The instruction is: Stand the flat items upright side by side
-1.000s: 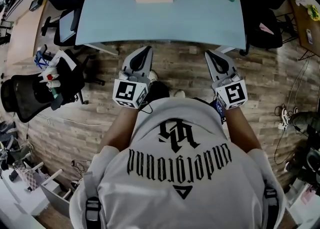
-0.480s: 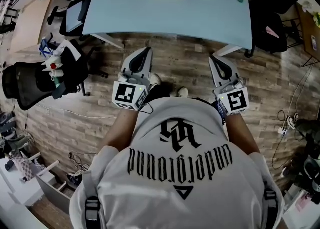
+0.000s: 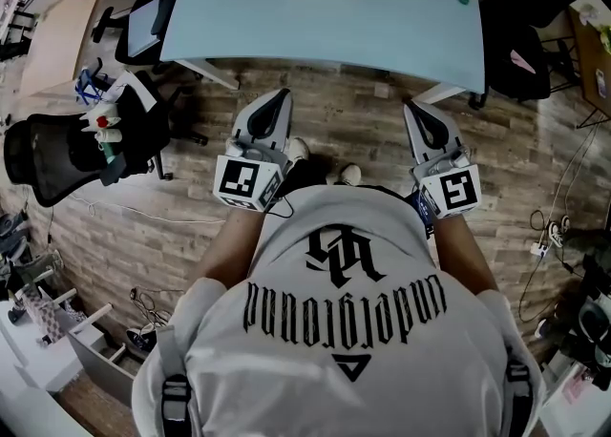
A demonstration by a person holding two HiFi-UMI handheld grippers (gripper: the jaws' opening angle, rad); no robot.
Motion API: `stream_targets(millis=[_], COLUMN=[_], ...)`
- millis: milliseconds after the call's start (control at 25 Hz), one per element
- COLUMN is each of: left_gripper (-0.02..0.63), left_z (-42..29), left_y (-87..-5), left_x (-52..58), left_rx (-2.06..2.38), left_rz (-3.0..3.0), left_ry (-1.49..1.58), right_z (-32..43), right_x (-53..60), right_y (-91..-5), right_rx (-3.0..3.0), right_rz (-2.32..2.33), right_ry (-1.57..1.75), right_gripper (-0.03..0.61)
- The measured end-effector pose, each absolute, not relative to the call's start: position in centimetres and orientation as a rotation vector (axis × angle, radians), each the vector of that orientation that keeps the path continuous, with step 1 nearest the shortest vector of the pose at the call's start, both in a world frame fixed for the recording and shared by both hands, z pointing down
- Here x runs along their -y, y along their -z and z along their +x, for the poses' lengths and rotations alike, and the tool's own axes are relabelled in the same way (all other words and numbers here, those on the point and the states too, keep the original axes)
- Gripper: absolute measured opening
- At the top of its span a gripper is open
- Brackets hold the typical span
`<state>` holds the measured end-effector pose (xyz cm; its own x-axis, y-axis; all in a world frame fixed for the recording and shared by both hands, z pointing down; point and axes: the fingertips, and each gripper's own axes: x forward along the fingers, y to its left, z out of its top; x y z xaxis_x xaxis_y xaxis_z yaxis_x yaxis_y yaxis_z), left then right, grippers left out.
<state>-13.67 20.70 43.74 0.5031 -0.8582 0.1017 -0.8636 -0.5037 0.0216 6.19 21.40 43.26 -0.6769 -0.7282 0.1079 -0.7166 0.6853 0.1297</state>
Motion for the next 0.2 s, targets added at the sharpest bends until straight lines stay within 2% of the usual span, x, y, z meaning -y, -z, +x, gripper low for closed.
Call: stream_targets(millis=[200], left_gripper=[0.000], left_z=[-13.68], left_y=[-43.47], left_x=[-20.98], left_rx=[1.532], left_rz=[2.672], left_ry=[-0.112], right_z=[6.19], right_x=[-21.72], right_y=[-43.22], right_rx=[2.749], right_rz=[1.186], right_ry=[0.112], right_gripper=[0.005])
